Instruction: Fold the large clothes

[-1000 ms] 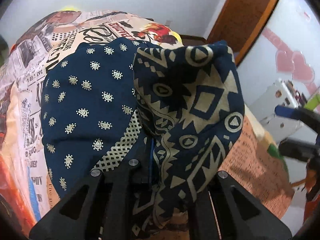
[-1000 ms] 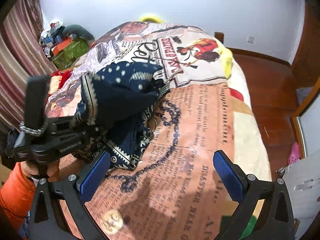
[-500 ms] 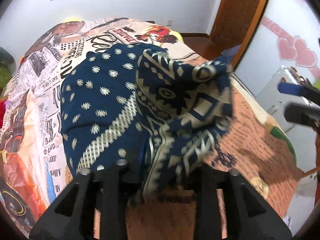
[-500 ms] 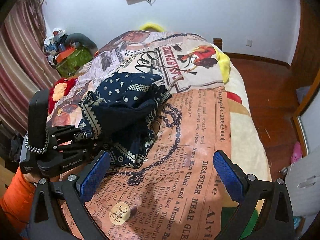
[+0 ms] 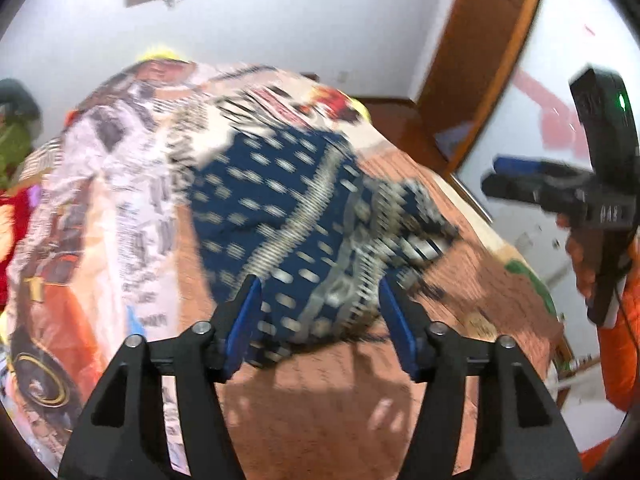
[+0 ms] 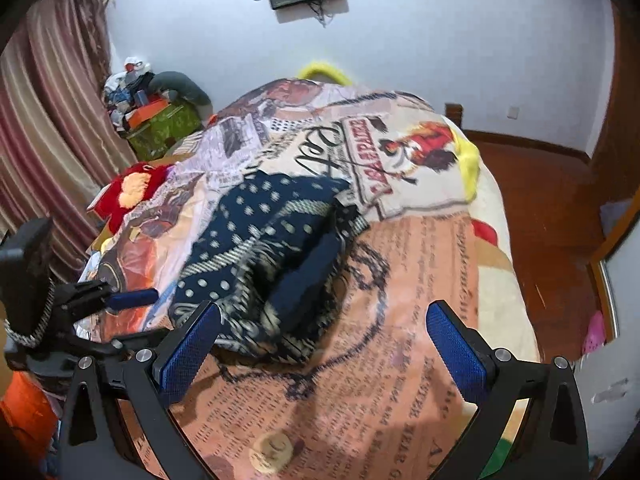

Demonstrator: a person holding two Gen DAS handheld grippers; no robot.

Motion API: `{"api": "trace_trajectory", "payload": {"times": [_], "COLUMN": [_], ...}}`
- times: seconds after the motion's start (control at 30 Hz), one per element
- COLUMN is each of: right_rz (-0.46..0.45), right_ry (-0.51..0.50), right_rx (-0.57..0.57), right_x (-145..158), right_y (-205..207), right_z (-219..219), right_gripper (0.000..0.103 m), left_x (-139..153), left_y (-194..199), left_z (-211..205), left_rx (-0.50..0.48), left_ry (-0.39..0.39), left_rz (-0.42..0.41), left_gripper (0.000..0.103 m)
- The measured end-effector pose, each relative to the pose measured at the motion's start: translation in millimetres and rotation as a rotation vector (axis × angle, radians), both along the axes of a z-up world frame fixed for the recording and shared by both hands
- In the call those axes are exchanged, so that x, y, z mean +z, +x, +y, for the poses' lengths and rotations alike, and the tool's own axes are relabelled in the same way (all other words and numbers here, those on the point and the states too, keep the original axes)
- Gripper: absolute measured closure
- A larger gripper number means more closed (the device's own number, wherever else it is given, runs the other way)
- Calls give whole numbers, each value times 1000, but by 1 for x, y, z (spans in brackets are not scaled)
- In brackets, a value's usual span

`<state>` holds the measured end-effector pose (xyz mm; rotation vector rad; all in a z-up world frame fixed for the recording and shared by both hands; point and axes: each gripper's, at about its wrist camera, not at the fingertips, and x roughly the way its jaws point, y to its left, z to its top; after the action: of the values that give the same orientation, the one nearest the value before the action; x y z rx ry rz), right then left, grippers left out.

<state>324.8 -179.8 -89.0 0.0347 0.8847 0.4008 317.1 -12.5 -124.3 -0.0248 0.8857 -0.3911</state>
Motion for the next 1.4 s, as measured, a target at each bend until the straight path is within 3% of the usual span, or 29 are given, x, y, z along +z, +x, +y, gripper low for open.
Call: {"api": "trace_trajectory", "payload": {"times": [0.1,0.23,0.4,0.63,0.8,0.97,1.03,1.17,1.4], "right_rz": [-6,45,182,293,347,341,332,296,166], "right_ry": [14,36,35,-22,-3,-31,-49,-89,-73], "right_rx": [33,64,51,-7,-6,6,11,21,56], "right_x": [1,-12,-53,-106,-124,-124,-120,-107,-62], "right_y": [11,34,68,78,66,54,49,39,37], "right_z": [18,44,59,31,12,7,6,9,18], "right_gripper": [0,0,0,0,0,0,0,0,0], "left_x": [1,-20,-58,-74,-83,-85,-83,-66,-27], "left_y": [17,48,60,47,33,25,21,11,25], "left_z": [16,25,15,17,13,19,20,26,53], "left_rx": [80,134,95,67,36,48,44,43,125], "left_ry": [18,14,16,-2,19,6,40,89,44], "left_rz": [-19,40,137,144,147,165,162,99,2], "left_gripper": [38,38,37,19,18,18,18,19,19]}}
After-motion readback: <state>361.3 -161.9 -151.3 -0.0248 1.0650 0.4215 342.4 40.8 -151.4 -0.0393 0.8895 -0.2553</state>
